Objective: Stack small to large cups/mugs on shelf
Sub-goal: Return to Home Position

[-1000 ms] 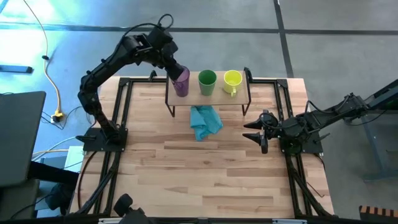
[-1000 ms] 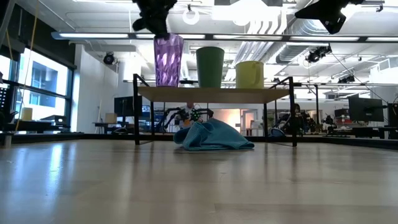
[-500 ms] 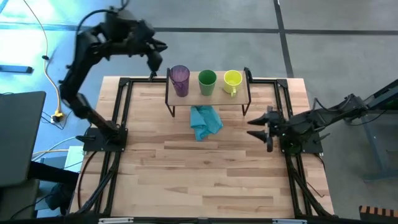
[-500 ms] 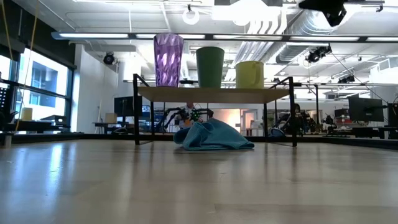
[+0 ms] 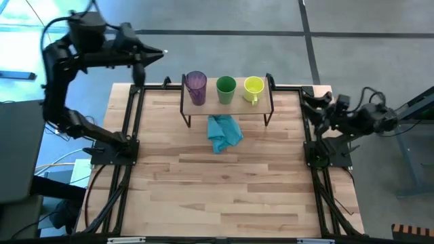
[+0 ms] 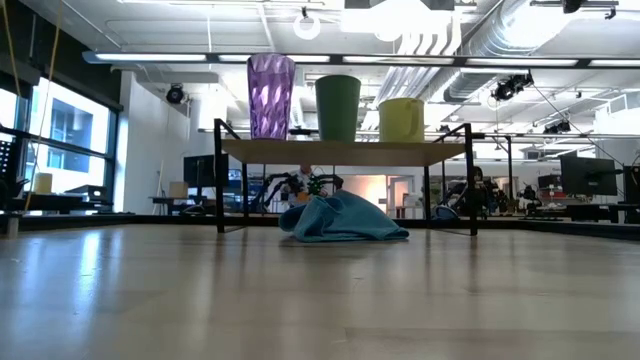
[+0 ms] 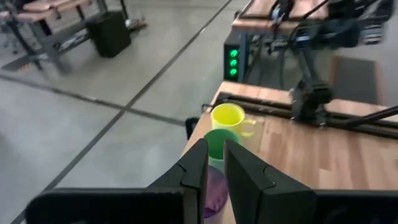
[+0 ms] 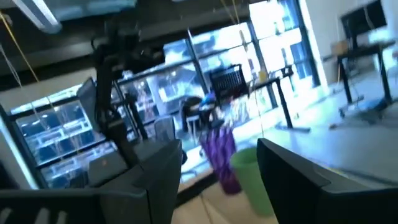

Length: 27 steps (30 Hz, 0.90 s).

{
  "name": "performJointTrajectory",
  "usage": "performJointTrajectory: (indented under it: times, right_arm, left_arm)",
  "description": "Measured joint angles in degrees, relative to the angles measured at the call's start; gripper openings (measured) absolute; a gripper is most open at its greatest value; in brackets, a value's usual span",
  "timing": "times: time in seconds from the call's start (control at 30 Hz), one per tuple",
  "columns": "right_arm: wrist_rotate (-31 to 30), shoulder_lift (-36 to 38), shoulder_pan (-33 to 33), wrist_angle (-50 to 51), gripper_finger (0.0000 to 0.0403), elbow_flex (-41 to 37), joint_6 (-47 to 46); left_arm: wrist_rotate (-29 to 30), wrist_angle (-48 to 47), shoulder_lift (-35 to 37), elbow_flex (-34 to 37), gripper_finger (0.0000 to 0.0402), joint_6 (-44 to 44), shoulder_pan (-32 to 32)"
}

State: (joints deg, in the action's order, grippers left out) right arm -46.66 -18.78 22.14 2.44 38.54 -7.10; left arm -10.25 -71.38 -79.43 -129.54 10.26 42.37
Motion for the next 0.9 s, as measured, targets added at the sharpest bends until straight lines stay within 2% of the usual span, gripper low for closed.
performJointTrajectory:
  times: [0.1, 0.27, 0.37, 0.47, 0.57, 0.73, 0.9]
  right_arm:
    - [2.0, 3.5, 0.0, 0.1, 0.0199, 0.0, 5.2]
    - [10.6, 8.9, 0.0, 1.6, 0.0199, 0.0, 10.7]
    - [15.2, 11.1, 0.0, 3.0, 0.0199, 0.0, 13.8]
    - [15.7, 12.0, 0.0, 4.3, 0.0199, 0.0, 16.3]
    - [15.7, 12.0, 0.0, 6.0, 0.0199, 0.0, 17.6]
    - [15.8, 12.0, 0.0, 9.2, 0.0199, 0.0, 17.7]
    - [15.8, 12.0, 0.0, 9.4, 0.0199, 0.0, 18.1]
  left_arm:
    - [-3.5, 0.6, 2.5, 0.0, 0.0042, 0.0, 0.0]
    - [-8.3, 3.1, 6.4, 0.0, 0.0042, -0.5, 0.0]
    - [-8.5, 4.3, 8.6, 0.0, 0.0042, -2.8, 0.0]
    - [-7.4, 4.4, 10.6, 0.1, 0.0042, -5.7, 0.0]
    - [-3.4, 6.2, 13.5, 3.2, 0.0042, -9.5, 0.0]
    - [-1.3, 14.4, 21.5, 17.1, 0.0042, -13.0, 0.0]
    - [-1.3, 31.0, 32.0, 39.3, 0.0042, -16.2, 0.0]
